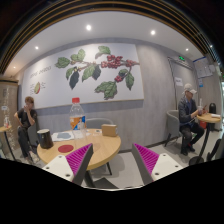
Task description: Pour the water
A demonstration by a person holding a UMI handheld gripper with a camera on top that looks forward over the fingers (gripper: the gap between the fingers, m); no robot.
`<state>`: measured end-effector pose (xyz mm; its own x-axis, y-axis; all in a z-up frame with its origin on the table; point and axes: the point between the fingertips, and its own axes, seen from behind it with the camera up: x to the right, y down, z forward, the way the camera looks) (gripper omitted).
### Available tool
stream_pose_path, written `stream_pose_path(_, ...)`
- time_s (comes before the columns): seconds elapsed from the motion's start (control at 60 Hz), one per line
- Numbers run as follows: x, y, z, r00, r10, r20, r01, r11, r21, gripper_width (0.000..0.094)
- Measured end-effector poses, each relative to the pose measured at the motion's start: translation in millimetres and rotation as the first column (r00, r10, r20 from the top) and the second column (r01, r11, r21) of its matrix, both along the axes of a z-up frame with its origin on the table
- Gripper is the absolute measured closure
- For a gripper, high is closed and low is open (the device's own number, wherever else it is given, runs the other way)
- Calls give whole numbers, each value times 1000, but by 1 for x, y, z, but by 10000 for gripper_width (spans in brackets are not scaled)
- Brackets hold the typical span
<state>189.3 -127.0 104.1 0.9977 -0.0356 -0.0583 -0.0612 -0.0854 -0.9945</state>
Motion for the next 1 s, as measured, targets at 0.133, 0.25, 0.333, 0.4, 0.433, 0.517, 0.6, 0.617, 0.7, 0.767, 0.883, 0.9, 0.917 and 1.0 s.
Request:
stream_pose_path(0.133,-10,18,2,1000,13,9,-13,1000,-4,92)
stream_pose_path(0.25,-30,22,-1,998,65,13,-65,998,-5,92)
stream_pose_path(0.333,-59,56,5,996,93,15,-93,996,1,92)
stream_pose_path(0.4,-78,70,5,993,117,23,-117,993,-4,93)
stream_pose_path(0.433,-87,78,5,991,131,31,-132,991,-2,94)
stream_pose_path(0.517,-94,94,-1,987,151,51,-151,989,-3,99)
stream_pose_path(0.6,-114,122,-1,989,140,54,-140,990,-2,99)
stream_pose_path(0.617,-116,127,-2,989,140,53,-140,990,-3,99)
stream_pose_path(0.7,-128,150,-3,990,134,49,-135,991,7,98)
stream_pose_path(0.767,-133,165,0,992,124,33,-125,992,26,99)
stream_pose_path(0.883,-137,189,11,995,99,-15,-98,992,84,121)
stream_pose_path(0.9,-138,192,12,995,99,-23,-96,991,91,150)
stream_pose_path(0.917,-137,192,13,994,109,-32,-105,990,94,207)
stream_pose_path(1.0,-140,194,12,992,118,-44,-113,988,106,436)
